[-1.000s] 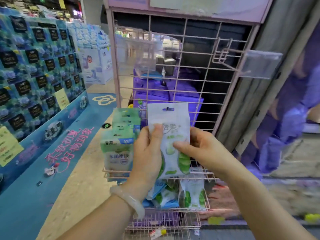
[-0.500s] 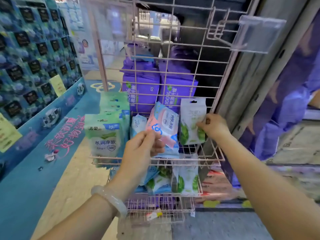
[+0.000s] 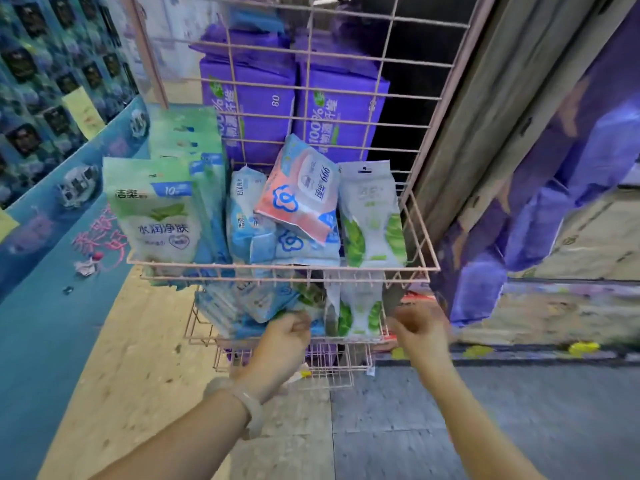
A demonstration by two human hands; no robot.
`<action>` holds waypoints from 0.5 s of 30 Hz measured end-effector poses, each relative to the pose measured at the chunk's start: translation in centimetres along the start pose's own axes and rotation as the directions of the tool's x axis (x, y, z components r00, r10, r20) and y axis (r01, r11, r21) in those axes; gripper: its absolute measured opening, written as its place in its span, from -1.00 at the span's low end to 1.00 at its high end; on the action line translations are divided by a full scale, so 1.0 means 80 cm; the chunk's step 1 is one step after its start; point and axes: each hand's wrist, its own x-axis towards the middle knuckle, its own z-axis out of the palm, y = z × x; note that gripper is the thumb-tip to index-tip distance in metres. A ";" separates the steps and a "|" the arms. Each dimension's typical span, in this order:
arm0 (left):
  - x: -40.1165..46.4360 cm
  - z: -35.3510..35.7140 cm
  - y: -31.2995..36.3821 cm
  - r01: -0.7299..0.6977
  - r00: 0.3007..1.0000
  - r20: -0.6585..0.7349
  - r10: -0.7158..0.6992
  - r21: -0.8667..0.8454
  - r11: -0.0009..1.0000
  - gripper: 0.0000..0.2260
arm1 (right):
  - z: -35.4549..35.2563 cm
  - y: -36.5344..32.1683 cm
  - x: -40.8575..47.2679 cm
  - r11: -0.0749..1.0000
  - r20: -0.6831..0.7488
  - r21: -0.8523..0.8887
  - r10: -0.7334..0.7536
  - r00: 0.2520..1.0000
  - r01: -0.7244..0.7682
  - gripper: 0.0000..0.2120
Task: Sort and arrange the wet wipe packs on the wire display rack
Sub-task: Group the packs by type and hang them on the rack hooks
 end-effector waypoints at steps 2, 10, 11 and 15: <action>0.005 0.018 -0.003 0.050 0.998 -0.020 -0.051 -0.069 0.996 -0.73 | 0.048 0.010 -0.016 0.986 0.251 -0.161 0.002 0.968 0.040 -0.66; 0.003 0.021 -0.019 0.016 0.986 -0.159 -0.043 -0.166 0.986 -0.75 | 0.112 -0.012 0.012 0.998 0.019 -0.060 -0.014 1.000 0.015 -0.87; 0.002 0.018 -0.021 0.010 0.987 -0.154 -0.039 -0.182 0.983 -0.75 | 0.102 -0.009 0.013 0.999 -0.018 0.032 -0.014 1.000 0.014 -0.80; 0.005 0.009 -0.026 -0.025 0.991 -0.137 0.007 -0.128 0.991 -0.80 | 0.057 0.002 0.001 0.905 0.050 0.418 0.068 0.996 -0.083 -0.93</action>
